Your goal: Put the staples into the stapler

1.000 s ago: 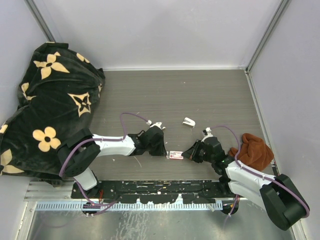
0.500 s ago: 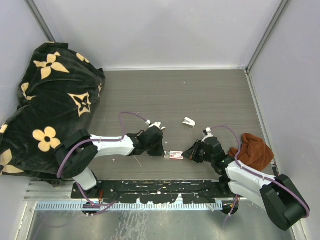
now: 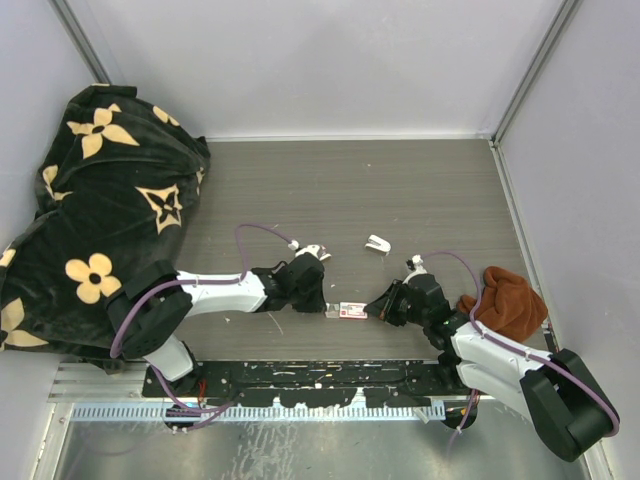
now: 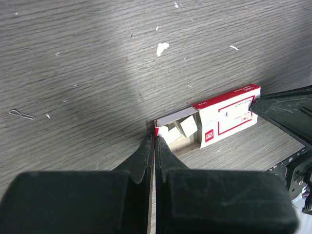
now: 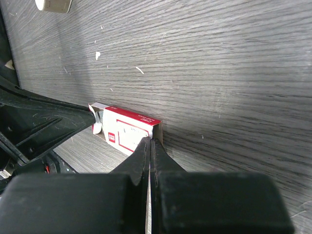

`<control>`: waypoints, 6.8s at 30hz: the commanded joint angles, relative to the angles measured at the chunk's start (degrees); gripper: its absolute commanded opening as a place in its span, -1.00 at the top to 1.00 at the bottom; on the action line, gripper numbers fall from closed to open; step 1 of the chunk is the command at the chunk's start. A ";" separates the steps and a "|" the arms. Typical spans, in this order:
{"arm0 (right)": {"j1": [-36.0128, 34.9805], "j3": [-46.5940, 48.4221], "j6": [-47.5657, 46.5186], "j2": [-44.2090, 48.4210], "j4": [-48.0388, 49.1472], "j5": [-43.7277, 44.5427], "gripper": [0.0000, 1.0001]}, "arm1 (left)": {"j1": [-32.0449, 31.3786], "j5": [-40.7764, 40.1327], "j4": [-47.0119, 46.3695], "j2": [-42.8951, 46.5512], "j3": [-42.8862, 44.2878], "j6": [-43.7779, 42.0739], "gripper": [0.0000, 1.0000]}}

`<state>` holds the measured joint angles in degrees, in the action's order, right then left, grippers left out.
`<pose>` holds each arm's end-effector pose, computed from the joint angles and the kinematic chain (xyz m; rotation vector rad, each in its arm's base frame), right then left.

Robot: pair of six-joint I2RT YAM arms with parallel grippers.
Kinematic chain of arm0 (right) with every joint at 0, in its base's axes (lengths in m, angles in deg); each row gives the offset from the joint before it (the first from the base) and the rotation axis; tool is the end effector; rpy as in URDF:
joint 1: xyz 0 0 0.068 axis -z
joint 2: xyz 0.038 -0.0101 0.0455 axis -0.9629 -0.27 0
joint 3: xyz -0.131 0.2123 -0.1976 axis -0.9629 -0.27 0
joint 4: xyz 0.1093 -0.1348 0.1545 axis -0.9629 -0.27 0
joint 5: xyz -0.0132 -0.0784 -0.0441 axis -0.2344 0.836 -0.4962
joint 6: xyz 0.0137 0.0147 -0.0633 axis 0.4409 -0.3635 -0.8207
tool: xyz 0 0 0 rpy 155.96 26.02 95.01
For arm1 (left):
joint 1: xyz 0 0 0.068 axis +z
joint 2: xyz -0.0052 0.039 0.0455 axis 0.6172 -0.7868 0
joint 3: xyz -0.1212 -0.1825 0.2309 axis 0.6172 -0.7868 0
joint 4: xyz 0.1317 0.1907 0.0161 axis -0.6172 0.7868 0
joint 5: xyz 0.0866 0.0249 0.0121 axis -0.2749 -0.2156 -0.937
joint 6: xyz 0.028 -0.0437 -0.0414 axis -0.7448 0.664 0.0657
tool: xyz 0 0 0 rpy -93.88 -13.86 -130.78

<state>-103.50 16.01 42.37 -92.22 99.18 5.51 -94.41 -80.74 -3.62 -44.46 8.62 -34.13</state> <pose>0.0983 0.0690 0.1671 0.3477 2.3835 0.9948 0.1670 -0.2479 0.2068 0.1410 2.6397 -0.6911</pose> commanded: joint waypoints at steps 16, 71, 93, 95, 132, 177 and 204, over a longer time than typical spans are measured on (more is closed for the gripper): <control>0.08 0.67 -1.01 1.32 -3.94 4.08 0.99 | 0.03 -2.97 3.65 2.53 -1.49 -1.48 1.00; 0.08 3.68 -3.28 10.58 -13.72 8.76 -0.36 | 0.00 -10.99 6.12 13.96 -4.10 -5.00 -0.48; 0.08 11.19 -12.71 15.85 -16.38 13.89 -0.58 | 16.71 6.71 0.34 8.56 9.66 -35.94 -0.78; 0.05 10.41 -12.59 16.68 -16.38 14.13 -0.58 | 16.82 7.41 -1.10 5.80 11.20 -38.74 -0.76; 0.08 7.44 -10.07 15.75 -14.50 15.14 -0.56 | 15.84 9.08 6.91 -14.29 23.73 -46.48 -0.12; 0.16 18.20 -9.87 11.79 -1.29 -24.53 -0.11 | -15.24 -18.17 -15.01 23.85 -2.53 -67.31 0.99; 0.16 16.67 -8.03 5.45 9.13 -25.39 0.14 | -15.43 -13.41 -15.07 26.80 -2.55 -64.30 0.99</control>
<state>-103.48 32.47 33.85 -85.77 103.29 -17.99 -109.64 -94.80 -14.70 -19.30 5.45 -99.40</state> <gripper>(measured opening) 0.469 0.372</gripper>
